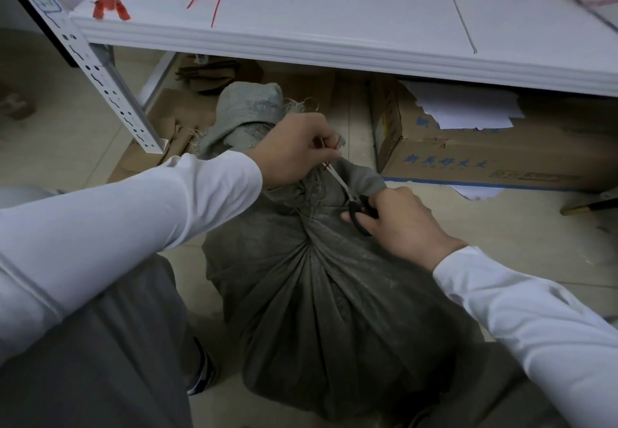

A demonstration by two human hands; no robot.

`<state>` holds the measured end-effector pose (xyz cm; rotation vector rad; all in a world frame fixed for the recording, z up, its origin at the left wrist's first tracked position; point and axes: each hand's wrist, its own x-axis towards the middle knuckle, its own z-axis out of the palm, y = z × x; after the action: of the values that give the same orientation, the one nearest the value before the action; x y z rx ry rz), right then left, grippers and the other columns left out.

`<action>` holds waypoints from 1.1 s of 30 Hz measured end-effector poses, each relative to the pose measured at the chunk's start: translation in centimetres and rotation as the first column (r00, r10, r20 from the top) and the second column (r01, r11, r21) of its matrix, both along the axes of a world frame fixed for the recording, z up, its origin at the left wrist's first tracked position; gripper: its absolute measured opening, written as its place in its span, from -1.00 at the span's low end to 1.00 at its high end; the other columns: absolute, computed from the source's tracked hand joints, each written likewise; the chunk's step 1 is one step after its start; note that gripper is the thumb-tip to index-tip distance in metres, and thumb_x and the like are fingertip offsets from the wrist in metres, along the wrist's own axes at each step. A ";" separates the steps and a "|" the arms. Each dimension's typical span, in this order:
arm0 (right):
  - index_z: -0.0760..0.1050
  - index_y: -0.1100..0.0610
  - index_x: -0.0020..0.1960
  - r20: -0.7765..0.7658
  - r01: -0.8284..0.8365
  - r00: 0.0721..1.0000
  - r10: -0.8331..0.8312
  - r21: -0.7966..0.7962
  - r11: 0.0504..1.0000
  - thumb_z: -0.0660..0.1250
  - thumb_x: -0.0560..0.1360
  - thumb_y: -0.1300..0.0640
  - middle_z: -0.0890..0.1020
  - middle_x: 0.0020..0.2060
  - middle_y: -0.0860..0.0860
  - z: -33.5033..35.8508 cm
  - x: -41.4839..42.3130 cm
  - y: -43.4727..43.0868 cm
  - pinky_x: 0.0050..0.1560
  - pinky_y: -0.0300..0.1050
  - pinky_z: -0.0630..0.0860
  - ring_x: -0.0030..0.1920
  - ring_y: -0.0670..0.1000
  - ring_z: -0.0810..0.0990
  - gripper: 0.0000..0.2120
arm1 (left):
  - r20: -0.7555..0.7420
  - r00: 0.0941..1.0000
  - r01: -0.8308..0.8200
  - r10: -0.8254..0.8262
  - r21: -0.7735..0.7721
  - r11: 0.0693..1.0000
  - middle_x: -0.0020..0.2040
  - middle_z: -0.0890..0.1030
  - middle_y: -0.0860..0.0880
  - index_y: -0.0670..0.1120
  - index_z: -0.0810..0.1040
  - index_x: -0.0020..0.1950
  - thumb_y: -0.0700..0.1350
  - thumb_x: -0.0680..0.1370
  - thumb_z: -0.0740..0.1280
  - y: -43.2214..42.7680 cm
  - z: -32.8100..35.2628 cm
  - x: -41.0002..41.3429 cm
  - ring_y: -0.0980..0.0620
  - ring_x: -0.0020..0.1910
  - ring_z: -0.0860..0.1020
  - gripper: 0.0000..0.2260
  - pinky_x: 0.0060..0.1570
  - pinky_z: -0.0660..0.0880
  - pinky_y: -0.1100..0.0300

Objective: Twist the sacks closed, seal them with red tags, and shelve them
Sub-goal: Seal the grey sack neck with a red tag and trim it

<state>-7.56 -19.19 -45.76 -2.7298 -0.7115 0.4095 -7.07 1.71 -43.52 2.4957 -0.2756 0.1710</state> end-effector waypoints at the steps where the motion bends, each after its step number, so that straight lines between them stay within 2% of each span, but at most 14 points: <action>1: 0.45 0.14 -0.27 -0.008 0.009 1.000 -0.008 0.009 1.000 0.31 0.50 -0.23 0.52 -0.28 0.09 -0.1 -0.2 0.2 -0.31 -0.06 0.40 -0.23 0.13 0.52 -0.57 | 0.019 1.000 0.011 -0.011 0.000 1.000 -0.17 0.54 -0.03 -0.15 0.54 -0.23 -0.11 0.50 0.42 -0.1 0.0 0.0 0.05 -0.18 0.49 -0.83 -0.13 0.46 0.16; 4: 0.44 0.15 -0.33 -0.069 0.039 0.997 -0.034 0.086 0.996 0.32 0.50 -0.21 0.54 -0.33 0.11 -0.6 -0.6 0.7 -0.23 0.03 0.53 -0.25 0.13 0.55 -0.54 | 0.055 0.998 0.030 -0.030 0.005 1.000 -0.17 0.53 -0.04 -0.19 0.56 -0.23 -0.14 0.50 0.43 -0.4 0.1 0.0 0.08 -0.20 0.47 -0.83 -0.20 0.35 0.40; 7: 0.46 0.17 -0.34 -0.162 0.091 0.984 -0.069 0.134 0.987 0.33 0.50 -0.19 0.53 -0.37 0.09 -0.6 -0.8 1.1 -0.26 -0.03 0.51 -0.29 0.08 0.54 -0.54 | 0.075 0.996 0.041 -0.041 0.006 0.999 -0.18 0.51 0.00 -0.17 0.57 -0.23 -0.14 0.50 0.43 -0.4 0.0 0.0 0.13 -0.24 0.43 -0.84 -0.23 0.27 0.52; 10: 0.49 0.21 -0.33 -0.244 0.084 0.968 -0.050 0.132 0.988 0.32 0.50 -0.21 0.55 -0.42 0.08 -0.6 -1.1 1.3 -0.30 -0.06 0.49 -0.37 0.02 0.54 -0.51 | 0.083 0.994 0.069 -0.071 0.020 0.997 -0.18 0.51 0.02 -0.16 0.56 -0.22 -0.13 0.51 0.41 -0.6 -0.1 -0.2 0.21 -0.26 0.41 -0.84 -0.21 0.28 0.46; 13: 0.56 0.28 -0.24 -0.286 0.105 0.957 -0.057 0.154 0.982 0.31 0.50 -0.22 0.55 -0.44 0.09 -0.5 -1.3 1.4 -0.24 0.00 0.56 -0.40 0.02 0.55 -0.47 | 0.093 0.988 0.122 -0.127 0.058 0.991 -0.18 0.49 0.01 -0.17 0.56 -0.23 -0.13 0.51 0.40 -1.1 0.1 -0.5 0.13 -0.24 0.41 -0.84 -0.19 0.29 0.29; 15: 0.57 0.32 -0.25 -0.263 0.119 0.962 -0.070 0.175 0.977 0.30 0.51 -0.23 0.54 -0.47 0.10 -0.3 -1.3 1.6 -0.23 0.01 0.55 -0.42 0.01 0.53 -0.43 | 0.099 0.984 0.144 -0.150 0.069 0.987 -0.19 0.49 0.01 -0.16 0.57 -0.22 -0.13 0.51 0.40 -1.3 0.2 -0.6 0.13 -0.25 0.41 -0.85 -0.22 0.27 0.33; 17: 0.57 0.36 -0.26 -0.236 0.119 0.969 -0.069 0.209 0.971 0.29 0.51 -0.24 0.57 -0.46 0.15 -0.3 -1.5 1.7 -0.23 0.02 0.55 -0.41 0.03 0.54 -0.38 | 0.098 0.982 0.158 -0.164 0.071 0.985 -0.21 0.45 0.06 -0.15 0.57 -0.23 -0.13 0.51 0.41 -1.5 0.3 -0.7 0.23 -0.29 0.38 -0.85 -0.24 0.24 0.46; 19: 0.56 0.38 -0.27 -0.236 0.130 0.969 -0.073 0.234 0.964 0.29 0.50 -0.25 0.59 -0.46 0.18 -0.4 -1.7 1.7 -0.25 0.02 0.54 -0.41 0.04 0.55 -0.36 | 0.104 0.977 0.179 -0.185 0.068 0.982 -0.23 0.42 0.08 -0.10 0.54 -0.25 -0.14 0.50 0.41 -1.7 0.4 -0.8 0.28 -0.30 0.38 -0.85 -0.24 0.25 0.48; 24: 0.57 0.31 -0.29 -0.318 0.248 0.936 -0.148 0.300 0.921 0.35 0.46 -0.20 0.60 -0.44 0.12 -0.1 -1.6 2.0 -0.25 -0.03 0.54 -0.40 0.02 0.54 -0.46 | 0.114 0.968 0.217 -0.224 0.072 0.974 -0.22 0.49 0.00 -0.15 0.58 -0.26 -0.14 0.49 0.41 -2.2 0.4 -1.2 0.11 -0.27 0.43 -0.85 -0.20 0.37 0.23; 26: 0.58 0.28 -0.28 -0.350 0.265 0.924 -0.157 0.288 0.920 0.35 0.45 -0.19 0.63 -0.38 0.13 0.0 -1.5 2.0 -0.22 0.01 0.57 -0.38 0.04 0.56 -0.50 | 0.107 0.969 0.214 -0.221 0.068 0.974 -0.22 0.47 0.03 -0.15 0.59 -0.25 -0.14 0.50 0.41 -2.2 0.3 -1.2 0.11 -0.28 0.43 -0.85 -0.21 0.37 0.22; 29: 0.60 0.30 -0.21 -0.350 0.266 0.923 -0.158 0.284 0.921 0.35 0.46 -0.16 0.66 -0.30 0.17 0.0 -1.4 2.1 -0.15 0.06 0.58 -0.25 0.12 0.62 -0.53 | 0.109 0.971 0.207 -0.214 0.071 0.976 -0.23 0.48 0.02 -0.16 0.60 -0.25 -0.13 0.50 0.40 -2.0 0.2 -1.2 0.07 -0.28 0.46 -0.84 -0.23 0.38 0.19; 33: 0.61 0.35 -0.21 -0.304 0.224 0.942 -0.140 0.265 0.938 0.34 0.49 -0.10 0.67 -0.32 0.15 0.1 -1.3 2.1 -0.13 -0.04 0.54 -0.20 0.08 0.63 -0.54 | 0.114 0.976 0.180 -0.188 0.071 0.981 -0.24 0.48 0.02 -0.17 0.60 -0.24 -0.13 0.50 0.40 -2.1 0.1 -1.0 0.08 -0.29 0.45 -0.84 -0.23 0.36 0.22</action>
<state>-8.81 -17.07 -45.62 -2.3638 -0.3993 0.5807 -8.09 -0.35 -43.38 2.5062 -0.5679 0.2405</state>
